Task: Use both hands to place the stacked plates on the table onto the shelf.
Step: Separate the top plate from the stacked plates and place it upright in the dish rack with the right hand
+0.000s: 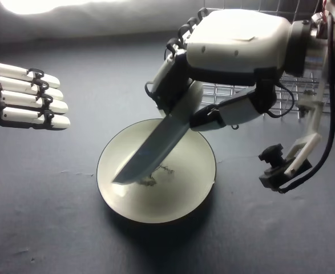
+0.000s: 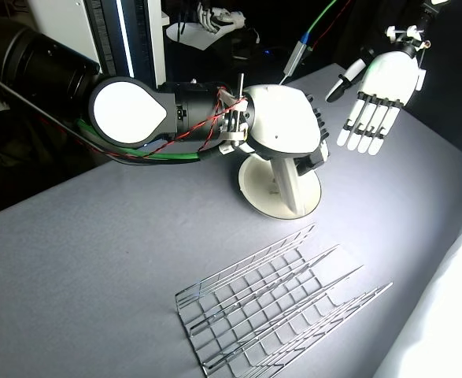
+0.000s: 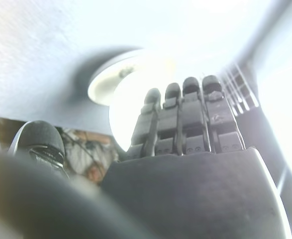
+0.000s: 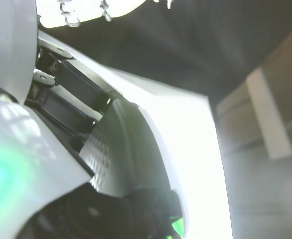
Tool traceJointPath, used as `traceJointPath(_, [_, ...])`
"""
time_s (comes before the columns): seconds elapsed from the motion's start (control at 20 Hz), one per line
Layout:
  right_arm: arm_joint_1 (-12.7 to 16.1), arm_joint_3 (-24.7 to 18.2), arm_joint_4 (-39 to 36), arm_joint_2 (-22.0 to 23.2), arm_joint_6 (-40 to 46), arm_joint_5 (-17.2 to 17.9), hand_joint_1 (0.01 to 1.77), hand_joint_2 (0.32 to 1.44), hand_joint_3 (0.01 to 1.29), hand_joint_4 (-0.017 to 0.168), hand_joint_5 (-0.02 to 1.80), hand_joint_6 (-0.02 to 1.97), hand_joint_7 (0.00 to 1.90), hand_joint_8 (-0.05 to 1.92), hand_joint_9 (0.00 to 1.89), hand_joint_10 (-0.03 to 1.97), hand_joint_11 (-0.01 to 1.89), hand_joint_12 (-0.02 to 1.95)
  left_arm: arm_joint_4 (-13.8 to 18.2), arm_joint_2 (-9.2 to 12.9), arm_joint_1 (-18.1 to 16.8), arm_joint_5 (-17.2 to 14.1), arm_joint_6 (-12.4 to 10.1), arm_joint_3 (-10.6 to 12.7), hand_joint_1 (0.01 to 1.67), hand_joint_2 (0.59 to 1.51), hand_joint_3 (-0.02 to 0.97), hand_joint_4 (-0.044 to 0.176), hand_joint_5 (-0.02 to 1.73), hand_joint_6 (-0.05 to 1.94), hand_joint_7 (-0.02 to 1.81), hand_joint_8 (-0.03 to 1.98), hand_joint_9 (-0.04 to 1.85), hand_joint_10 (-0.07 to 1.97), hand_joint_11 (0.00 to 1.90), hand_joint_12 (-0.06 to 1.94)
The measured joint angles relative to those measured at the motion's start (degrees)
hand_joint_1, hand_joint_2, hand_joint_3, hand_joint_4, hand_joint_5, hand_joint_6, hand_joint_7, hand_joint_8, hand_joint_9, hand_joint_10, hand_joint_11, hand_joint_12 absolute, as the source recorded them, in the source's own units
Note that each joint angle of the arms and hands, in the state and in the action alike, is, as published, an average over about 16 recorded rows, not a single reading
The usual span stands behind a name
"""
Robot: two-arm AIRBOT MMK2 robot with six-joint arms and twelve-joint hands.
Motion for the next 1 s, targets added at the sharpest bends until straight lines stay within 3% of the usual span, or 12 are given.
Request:
traceJointPath(0.4, [2.7,-0.7,13.1,0.5,1.3,-2.5,1.38,1.00,0.01,-0.004,0.94,0.97,1.09,0.75,0.98,1.06,0.73,1.11,-2.0,-0.3,1.1,0.0,0.1,2.1,0.01,1.150,0.004,-0.001,0.02,0.02,0.02,0.01,0.02,0.01,0.01,-0.01])
traceJointPath(1.0, [8.0,-0.5,30.6,1.0,2.4,-11.2,1.40,1.01,0.01,-0.008,0.94,0.96,1.07,0.77,0.97,1.08,0.72,1.12,-3.1,-1.7,3.4,-0.2,0.3,7.1,0.01,1.150,0.003,-0.001,0.02,0.02,0.02,0.01,0.02,0.01,0.02,-0.01])
